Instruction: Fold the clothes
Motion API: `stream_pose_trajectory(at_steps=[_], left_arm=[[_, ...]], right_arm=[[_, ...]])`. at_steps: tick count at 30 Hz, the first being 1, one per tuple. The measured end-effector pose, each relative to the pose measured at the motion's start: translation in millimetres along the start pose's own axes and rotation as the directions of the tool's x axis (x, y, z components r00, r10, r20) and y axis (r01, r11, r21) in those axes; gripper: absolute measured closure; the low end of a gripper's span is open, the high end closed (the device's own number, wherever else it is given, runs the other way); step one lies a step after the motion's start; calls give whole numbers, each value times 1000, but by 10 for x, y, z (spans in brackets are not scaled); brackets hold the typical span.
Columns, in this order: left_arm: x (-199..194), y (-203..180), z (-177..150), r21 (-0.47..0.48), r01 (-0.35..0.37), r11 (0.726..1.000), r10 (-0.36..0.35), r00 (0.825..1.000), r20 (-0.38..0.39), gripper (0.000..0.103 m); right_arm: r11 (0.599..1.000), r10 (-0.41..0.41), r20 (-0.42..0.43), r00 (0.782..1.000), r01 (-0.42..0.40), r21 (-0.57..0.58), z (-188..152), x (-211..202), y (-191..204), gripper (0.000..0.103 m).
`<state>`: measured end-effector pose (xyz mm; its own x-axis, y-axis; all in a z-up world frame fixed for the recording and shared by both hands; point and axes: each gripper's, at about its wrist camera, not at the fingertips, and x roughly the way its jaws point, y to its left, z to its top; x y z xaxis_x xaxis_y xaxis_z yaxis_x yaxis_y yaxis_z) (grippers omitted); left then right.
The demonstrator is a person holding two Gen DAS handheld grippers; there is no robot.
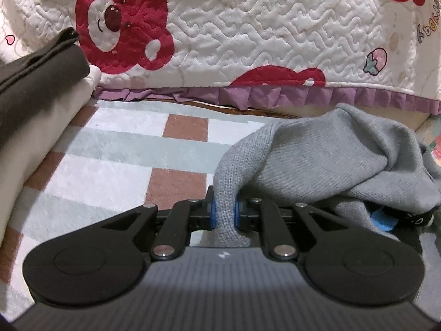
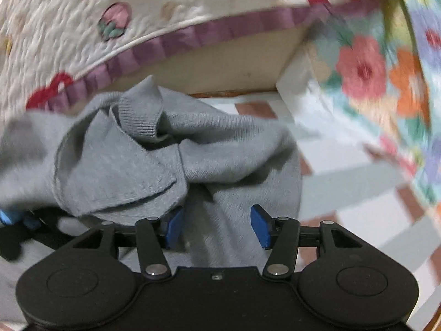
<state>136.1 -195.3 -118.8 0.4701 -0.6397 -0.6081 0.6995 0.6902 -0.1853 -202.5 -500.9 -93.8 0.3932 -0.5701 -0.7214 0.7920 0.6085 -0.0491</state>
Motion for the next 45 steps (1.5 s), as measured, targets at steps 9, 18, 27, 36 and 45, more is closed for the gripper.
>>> stream_pose_trajectory(at_steps=[9,18,27,36,45], left_arm=[[90,18,-30,-52,57,997,-59,997,-46,90],[205,8,-130,0,9,1000,-9,993,-117,90],[158,-6,-191,37,30,999,-27,995,-93,90],[334,42,-79,-51,86,995,-93,987,-133,64],[321,-127,71,109,-94,990,106,989,-107,98]], right_arm=[[986,135,-86,987,-125,109,640,157,-142,42],[794,349,-118,930,-226,565,1747,-348,-1415,42],[980,95,-121,988,-72,184,1695,-797,-1940,43],[987,162,-23,986,-163,-6,655,134,-1180,43],[989,141,-1,990,-141,40,482,676,-961,31]])
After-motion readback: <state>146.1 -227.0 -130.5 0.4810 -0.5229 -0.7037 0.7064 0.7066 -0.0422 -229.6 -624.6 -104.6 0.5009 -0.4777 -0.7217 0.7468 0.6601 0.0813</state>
